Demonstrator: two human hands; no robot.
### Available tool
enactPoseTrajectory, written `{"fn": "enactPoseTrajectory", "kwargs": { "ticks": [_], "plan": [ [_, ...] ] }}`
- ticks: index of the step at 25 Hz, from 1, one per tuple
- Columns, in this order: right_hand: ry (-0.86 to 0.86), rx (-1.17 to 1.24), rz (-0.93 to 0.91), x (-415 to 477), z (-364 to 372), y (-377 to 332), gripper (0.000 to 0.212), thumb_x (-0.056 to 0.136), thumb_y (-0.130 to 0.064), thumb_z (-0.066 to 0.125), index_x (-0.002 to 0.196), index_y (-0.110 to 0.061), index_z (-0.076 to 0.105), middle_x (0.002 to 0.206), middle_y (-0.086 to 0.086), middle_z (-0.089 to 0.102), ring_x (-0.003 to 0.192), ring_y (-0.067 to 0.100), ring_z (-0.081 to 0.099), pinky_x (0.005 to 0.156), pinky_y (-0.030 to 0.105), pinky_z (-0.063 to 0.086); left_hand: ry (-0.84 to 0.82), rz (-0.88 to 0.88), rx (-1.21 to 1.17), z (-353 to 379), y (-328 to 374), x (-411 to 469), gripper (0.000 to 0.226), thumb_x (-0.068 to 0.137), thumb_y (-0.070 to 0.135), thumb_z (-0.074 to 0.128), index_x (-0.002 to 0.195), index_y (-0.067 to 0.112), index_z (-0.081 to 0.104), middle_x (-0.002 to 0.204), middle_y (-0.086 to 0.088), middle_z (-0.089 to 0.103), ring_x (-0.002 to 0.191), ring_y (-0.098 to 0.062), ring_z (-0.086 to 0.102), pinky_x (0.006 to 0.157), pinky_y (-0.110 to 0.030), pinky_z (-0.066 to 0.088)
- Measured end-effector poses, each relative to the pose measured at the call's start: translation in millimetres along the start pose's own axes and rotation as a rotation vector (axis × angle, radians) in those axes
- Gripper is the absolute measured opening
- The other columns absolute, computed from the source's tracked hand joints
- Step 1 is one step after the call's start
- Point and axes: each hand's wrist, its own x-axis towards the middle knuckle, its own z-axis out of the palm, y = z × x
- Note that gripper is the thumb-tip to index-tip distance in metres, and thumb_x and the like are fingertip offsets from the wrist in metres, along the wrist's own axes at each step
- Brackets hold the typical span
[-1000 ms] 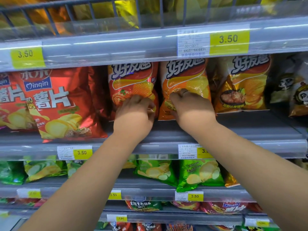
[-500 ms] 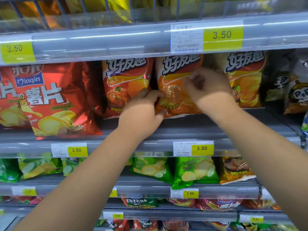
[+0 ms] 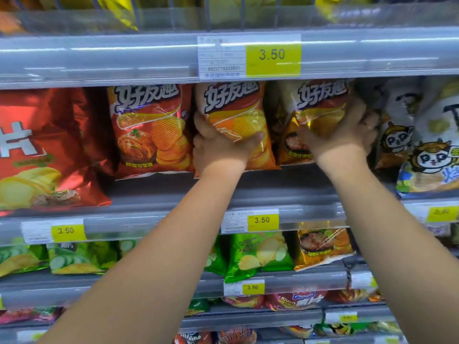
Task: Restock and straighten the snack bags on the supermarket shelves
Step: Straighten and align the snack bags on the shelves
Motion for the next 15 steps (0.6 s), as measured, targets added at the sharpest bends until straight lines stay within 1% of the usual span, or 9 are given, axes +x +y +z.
{"fn": "enactPoseTrajectory", "kwargs": {
  "ticks": [1,2,3,4,5,7,9,12,15],
  "plan": [
    [-0.094,-0.057,0.075,-0.8,-2.7,5.2,0.106,0.072,-0.047,0.078,0.151,-0.020,0.013,0.155,0.017,0.017,0.139,0.039,0.023,0.109,0.049,0.027,0.017,-0.020,0.016,4.2,2.8,-0.9,0.132,0.063,0.069,0.076,0.155,0.021,-0.006,0.151,-0.018,0.031,0.136,-0.036,0.038,0.110,-0.043,0.030],
    [-0.169,-0.037,0.117,1.4,-2.9,9.3,0.119,0.068,-0.049,0.081,0.153,-0.027,0.001,0.158,0.017,0.010,0.141,0.039,0.019,0.111,0.052,0.025,0.037,-0.028,0.026,8.0,5.6,-1.8,0.132,0.062,0.068,0.077,0.154,0.022,-0.006,0.150,-0.017,0.031,0.135,-0.036,0.039,0.109,-0.043,0.030],
    [-0.215,0.026,0.122,3.6,-1.5,10.2,0.125,0.066,-0.048,0.083,0.152,-0.031,-0.007,0.158,0.018,0.010,0.142,0.039,0.020,0.111,0.052,0.026,0.059,-0.030,0.026,10.5,6.8,-2.4,0.131,0.062,0.066,0.078,0.154,0.024,-0.004,0.149,-0.016,0.033,0.133,-0.036,0.040,0.108,-0.044,0.030],
    [-0.238,0.082,0.107,8.6,2.7,12.6,0.129,0.066,-0.047,0.084,0.152,-0.033,-0.011,0.156,0.019,0.014,0.141,0.038,0.023,0.110,0.050,0.027,0.082,-0.027,0.018,11.5,6.9,-2.6,0.129,0.062,0.063,0.080,0.154,0.026,-0.002,0.147,-0.016,0.034,0.132,-0.037,0.041,0.107,-0.045,0.031],
    [-0.246,0.103,0.087,12.0,5.4,14.6,0.130,0.066,-0.046,0.084,0.151,-0.033,-0.013,0.154,0.020,0.018,0.140,0.038,0.026,0.110,0.049,0.029,0.101,-0.022,0.004,12.7,7.2,-2.7,0.127,0.062,0.060,0.082,0.154,0.027,0.000,0.147,-0.015,0.034,0.131,-0.038,0.042,0.107,-0.047,0.032],
    [-0.246,0.071,0.088,19.6,7.6,17.0,0.130,0.065,-0.046,0.084,0.151,-0.031,-0.012,0.151,0.020,0.022,0.139,0.037,0.026,0.109,0.048,0.030,0.125,-0.019,-0.022,13.8,7.7,-3.4,0.124,0.063,0.055,0.084,0.153,0.030,0.003,0.148,-0.012,0.033,0.131,-0.038,0.041,0.107,-0.049,0.033],
    [-0.227,0.049,0.091,25.9,7.2,21.5,0.130,0.064,-0.047,0.085,0.152,-0.029,-0.010,0.151,0.020,0.022,0.139,0.038,0.025,0.109,0.049,0.031,0.143,-0.015,-0.030,13.8,7.1,-6.1,0.122,0.063,0.052,0.085,0.153,0.032,0.004,0.149,-0.009,0.032,0.133,-0.037,0.039,0.108,-0.049,0.033],
    [-0.174,0.094,0.054,33.0,3.8,31.6,0.129,0.065,-0.044,0.085,0.152,-0.029,-0.008,0.151,0.020,0.024,0.138,0.040,0.031,0.109,0.049,0.032,0.160,0.016,-0.028,11.4,7.3,-10.3,0.122,0.064,0.047,0.086,0.153,0.034,0.004,0.150,-0.008,0.028,0.135,-0.035,0.036,0.109,-0.048,0.031],
    [-0.192,0.120,0.057,40.5,6.6,38.6,0.131,0.063,-0.047,0.085,0.152,-0.030,-0.009,0.153,0.019,0.023,0.139,0.040,0.030,0.112,0.052,0.029,0.144,0.043,-0.012,6.4,5.4,-13.4,0.120,0.067,0.042,0.086,0.153,0.036,0.002,0.152,-0.005,0.025,0.137,-0.036,0.033,0.109,-0.046,0.030]
  ]
}}
